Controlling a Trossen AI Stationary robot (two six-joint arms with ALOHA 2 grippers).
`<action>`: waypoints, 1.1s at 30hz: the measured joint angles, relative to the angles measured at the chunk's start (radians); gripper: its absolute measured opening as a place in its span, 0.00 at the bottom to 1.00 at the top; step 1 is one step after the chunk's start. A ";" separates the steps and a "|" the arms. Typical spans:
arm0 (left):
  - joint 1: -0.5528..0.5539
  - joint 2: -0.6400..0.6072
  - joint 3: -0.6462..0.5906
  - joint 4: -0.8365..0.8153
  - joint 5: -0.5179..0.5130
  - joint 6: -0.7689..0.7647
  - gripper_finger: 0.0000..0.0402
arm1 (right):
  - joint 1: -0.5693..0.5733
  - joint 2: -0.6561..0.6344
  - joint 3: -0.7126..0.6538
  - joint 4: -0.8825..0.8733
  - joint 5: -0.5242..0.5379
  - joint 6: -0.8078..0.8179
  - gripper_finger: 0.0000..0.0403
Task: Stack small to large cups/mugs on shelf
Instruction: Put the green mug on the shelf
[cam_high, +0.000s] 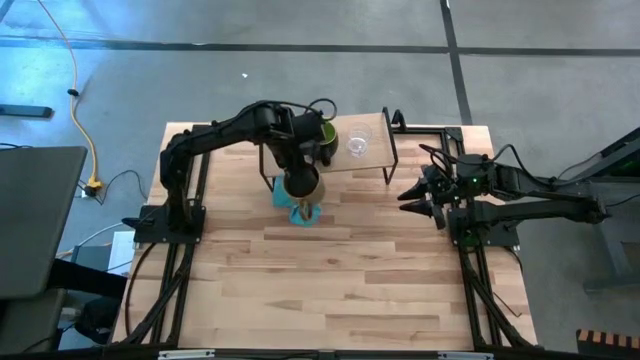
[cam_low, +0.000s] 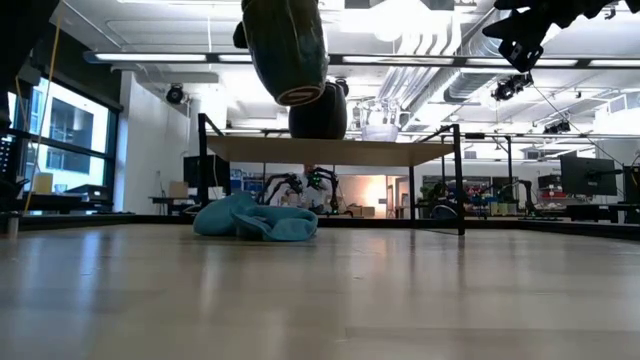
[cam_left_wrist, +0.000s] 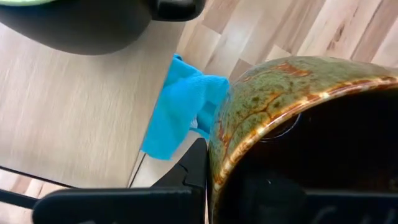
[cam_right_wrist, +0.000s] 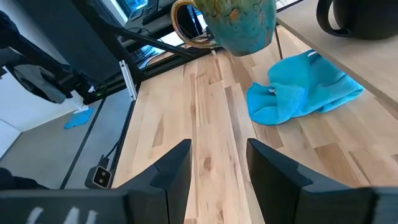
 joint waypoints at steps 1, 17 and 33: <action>0.006 -0.001 0.000 0.000 0.005 0.007 0.05 | 0.000 0.000 0.000 0.000 0.001 0.000 0.36; 0.157 -0.113 -0.004 0.000 -0.049 0.138 0.05 | 0.000 0.000 0.000 0.000 0.033 -0.008 0.36; 0.281 -0.113 -0.049 0.001 -0.130 0.323 0.05 | 0.000 0.000 0.000 0.000 0.065 0.003 0.36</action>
